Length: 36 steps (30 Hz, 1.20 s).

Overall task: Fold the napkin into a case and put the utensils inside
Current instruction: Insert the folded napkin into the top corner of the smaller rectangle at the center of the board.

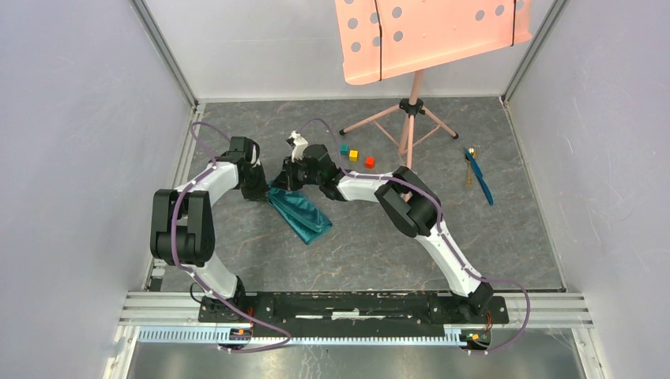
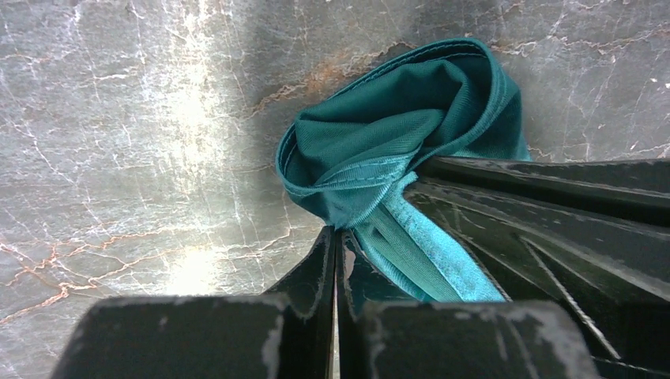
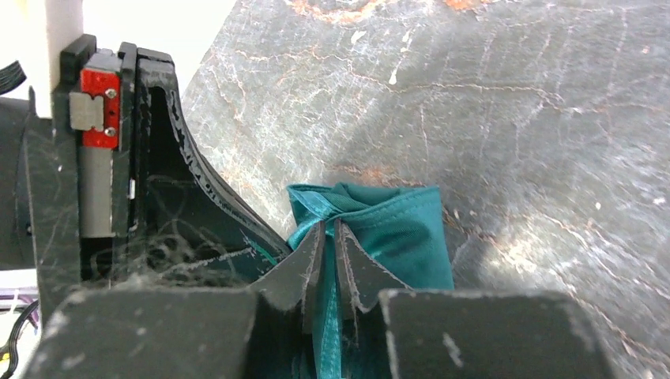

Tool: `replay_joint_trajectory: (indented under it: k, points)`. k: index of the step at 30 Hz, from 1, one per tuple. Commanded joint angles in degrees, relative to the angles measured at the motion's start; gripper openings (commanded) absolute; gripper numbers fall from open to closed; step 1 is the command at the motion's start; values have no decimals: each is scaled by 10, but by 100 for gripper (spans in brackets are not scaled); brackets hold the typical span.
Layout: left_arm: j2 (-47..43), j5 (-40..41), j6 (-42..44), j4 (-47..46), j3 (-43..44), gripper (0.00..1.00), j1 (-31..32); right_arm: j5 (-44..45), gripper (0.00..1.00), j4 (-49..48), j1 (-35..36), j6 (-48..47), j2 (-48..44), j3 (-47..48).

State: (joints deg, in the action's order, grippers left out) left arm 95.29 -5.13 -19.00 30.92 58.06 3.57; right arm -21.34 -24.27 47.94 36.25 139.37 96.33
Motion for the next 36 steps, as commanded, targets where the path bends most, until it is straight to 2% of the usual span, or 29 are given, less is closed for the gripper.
replay_joint_trajectory:
  k: [1,13,16,21,26,28,30,33,36]
  points:
    - [-21,-18,24,-22,6,2,0,-13,12,2,10,10,30,48]
    - [22,-49,-17,-42,21,3,14,40,10,-13,37,18,84,74]
    - [20,-50,-19,-37,21,12,8,42,11,-14,33,-1,39,33]
    - [-42,-55,-21,-10,17,30,-16,2,20,-3,16,-19,-34,-26]
    - [-121,-80,-51,-12,-14,41,-71,-22,29,11,7,-49,-85,-68]
    - [-117,-100,-58,-17,-13,40,-77,-21,29,18,7,-58,-92,-75]
    - [-93,-125,-63,-17,-1,34,-77,-17,28,19,6,-63,-95,-84]
    - [-54,-169,-80,-39,12,28,-77,-20,22,12,6,-61,-92,-94]
    - [-27,-193,-93,-68,17,26,-76,-18,18,7,6,-59,-86,-98]
